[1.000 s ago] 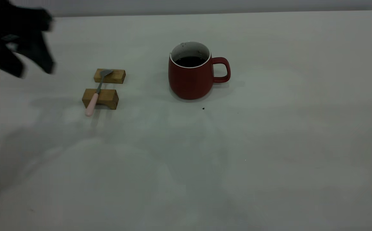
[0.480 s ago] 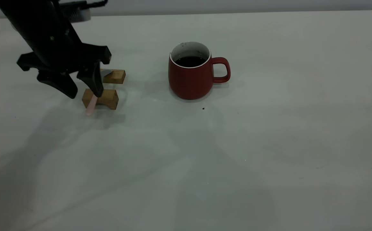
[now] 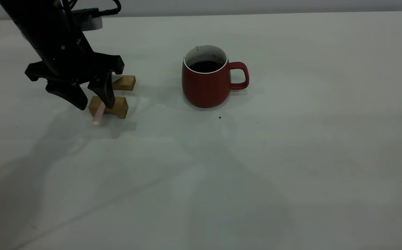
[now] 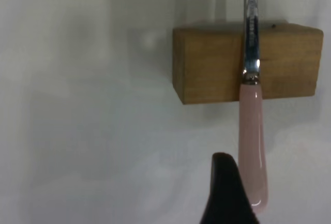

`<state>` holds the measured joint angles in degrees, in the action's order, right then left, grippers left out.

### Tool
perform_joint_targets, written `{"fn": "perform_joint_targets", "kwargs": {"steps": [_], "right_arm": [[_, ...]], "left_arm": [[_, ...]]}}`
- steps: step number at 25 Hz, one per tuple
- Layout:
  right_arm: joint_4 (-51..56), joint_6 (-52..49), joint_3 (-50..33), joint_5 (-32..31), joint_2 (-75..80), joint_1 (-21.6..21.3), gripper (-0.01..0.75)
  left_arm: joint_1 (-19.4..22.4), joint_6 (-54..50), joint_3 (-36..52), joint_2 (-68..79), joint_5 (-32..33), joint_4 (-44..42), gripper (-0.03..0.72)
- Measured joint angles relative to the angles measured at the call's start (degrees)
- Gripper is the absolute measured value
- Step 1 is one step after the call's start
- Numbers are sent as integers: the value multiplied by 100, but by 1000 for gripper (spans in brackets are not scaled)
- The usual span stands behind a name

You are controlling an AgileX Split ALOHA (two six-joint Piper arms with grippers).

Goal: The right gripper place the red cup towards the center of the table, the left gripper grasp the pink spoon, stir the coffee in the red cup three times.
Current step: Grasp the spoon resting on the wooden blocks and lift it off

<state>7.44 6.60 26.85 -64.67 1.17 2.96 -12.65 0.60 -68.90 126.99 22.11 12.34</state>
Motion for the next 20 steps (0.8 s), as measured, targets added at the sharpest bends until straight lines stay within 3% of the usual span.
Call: {"fn": "perform_joint_targets", "kwargs": {"steps": [10, 20], "right_arm": [[0, 0, 0, 0, 0, 0, 586], [0, 0, 0, 0, 0, 0, 586]], "left_arm": [[0, -564, 0, 0, 57, -623, 560], [0, -686, -4, 285, 18, -661, 560]]}}
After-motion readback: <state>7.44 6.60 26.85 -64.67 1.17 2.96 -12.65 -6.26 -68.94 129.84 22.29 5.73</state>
